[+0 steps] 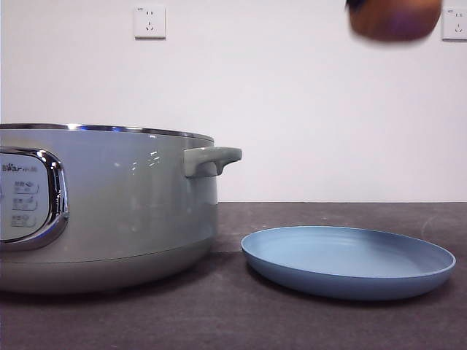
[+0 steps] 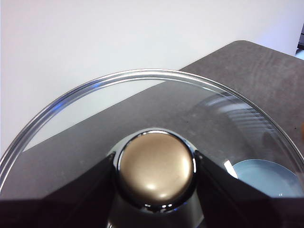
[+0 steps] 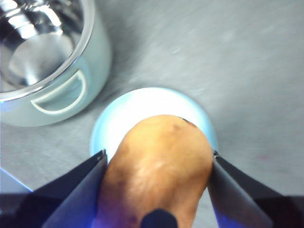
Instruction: Take the potato out from the steamer,put the potato on the plate,close the lid
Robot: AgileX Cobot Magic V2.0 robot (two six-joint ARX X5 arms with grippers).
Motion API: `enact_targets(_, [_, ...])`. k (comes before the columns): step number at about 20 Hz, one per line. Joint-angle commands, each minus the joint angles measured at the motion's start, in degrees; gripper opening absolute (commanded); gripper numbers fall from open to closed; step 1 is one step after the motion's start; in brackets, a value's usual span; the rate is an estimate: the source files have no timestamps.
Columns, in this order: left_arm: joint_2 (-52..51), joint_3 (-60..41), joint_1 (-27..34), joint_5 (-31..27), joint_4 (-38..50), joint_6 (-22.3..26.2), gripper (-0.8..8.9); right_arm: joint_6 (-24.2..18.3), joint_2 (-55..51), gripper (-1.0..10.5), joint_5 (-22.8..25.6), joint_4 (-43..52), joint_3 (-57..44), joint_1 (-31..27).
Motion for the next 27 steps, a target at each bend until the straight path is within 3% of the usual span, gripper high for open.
enact_targets(1, [-0.63,0.68,-0.20,-0.02,3.04,-0.35,-0.08,0.35,2.49,-0.1,-4.24,5.77,-5.51,-2.29])
enact_targets(6, [-0.33,0.68,-0.20,-0.04,2.91,-0.35,-0.08,0.26,14.36,-0.1,-7.26,12.28,-9.05,-6.49])
enact_targets(13, [1.09,0.68,-0.20,-0.11,2.58,-0.31,-0.08,0.07,28.52,-0.1,-10.21,17.38,-9.05,-6.93])
enact_targets(21, [1.68,0.68,-0.20,-0.11,2.58,-0.13,-0.08,0.04,32.15,-0.1,-10.19,17.55,-9.07,-6.95])
enact_targets(23, [1.73,0.68,-0.20,-0.11,2.58,-0.13,-0.08,0.20,32.15,0.6,-10.19,17.40,-9.07,-6.95])
enact_targets(26, [1.77,0.68,-0.20,-0.11,2.58,-0.13,-0.08,1.09,32.13,4.2,-10.14,17.31,-9.05,-6.95])
enact_targets(27, [1.81,0.68,-0.20,-0.09,2.58,-0.13,-0.08,1.09,32.13,4.9,-10.14,17.18,-9.05,-6.95])
